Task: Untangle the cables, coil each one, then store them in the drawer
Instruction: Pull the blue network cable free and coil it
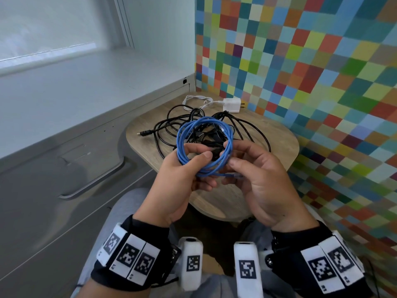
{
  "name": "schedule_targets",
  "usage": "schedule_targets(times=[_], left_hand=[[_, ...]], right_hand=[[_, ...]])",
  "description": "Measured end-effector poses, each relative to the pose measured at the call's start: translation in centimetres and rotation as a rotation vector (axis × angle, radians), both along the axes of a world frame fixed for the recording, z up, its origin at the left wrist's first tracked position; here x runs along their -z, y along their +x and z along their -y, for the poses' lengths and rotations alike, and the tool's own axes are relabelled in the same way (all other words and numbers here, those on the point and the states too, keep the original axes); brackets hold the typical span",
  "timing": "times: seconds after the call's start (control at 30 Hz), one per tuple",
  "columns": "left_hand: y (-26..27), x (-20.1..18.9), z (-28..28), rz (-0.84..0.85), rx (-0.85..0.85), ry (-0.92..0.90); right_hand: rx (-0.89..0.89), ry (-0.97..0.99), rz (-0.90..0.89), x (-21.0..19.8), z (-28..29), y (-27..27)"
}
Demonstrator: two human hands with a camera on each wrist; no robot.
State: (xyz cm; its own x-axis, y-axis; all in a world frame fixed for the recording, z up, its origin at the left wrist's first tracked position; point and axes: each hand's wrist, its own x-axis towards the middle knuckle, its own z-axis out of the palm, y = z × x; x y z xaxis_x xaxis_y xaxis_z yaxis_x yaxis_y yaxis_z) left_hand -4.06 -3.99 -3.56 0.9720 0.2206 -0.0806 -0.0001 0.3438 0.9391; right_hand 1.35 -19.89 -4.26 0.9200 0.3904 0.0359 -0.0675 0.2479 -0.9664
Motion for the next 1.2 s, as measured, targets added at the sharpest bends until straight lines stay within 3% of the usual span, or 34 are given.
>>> schedule_targets(times=[0.2, 0.43, 0.77, 1.03, 1.13, 1.2], left_hand=[[0.1, 0.0, -0.3, 0.065, -0.101, 0.111], [0.1, -0.6, -1.8, 0.038, -0.131, 0.025], [1.9, -4.0, -4.4, 0.074, -0.082, 0.3], [7.9, -8.4, -9.5, 0.008, -0.016, 0.553], [11.0, -9.5, -13.1, -0.064, -0.023, 0.629], [12.7, -9.8, -15.3, -0.118, -0.057, 0.652]], right_hand=[[-0.019, -0.014, -0.017, -0.1, 0.1, -0.1], [-0.012, 0.018, -0.086, -0.5, -0.1, -0.2], [-0.05, -0.085, 0.059, -4.1, -1.1, 1.6], [-0.109, -0.18, 0.152, -8.2, -3.9, 6.2], [-0.132, -0.322, 0.201, -8.9, -5.6, 9.0], [-0.114, -0.596, 0.424, -9.3, -6.7, 11.1]])
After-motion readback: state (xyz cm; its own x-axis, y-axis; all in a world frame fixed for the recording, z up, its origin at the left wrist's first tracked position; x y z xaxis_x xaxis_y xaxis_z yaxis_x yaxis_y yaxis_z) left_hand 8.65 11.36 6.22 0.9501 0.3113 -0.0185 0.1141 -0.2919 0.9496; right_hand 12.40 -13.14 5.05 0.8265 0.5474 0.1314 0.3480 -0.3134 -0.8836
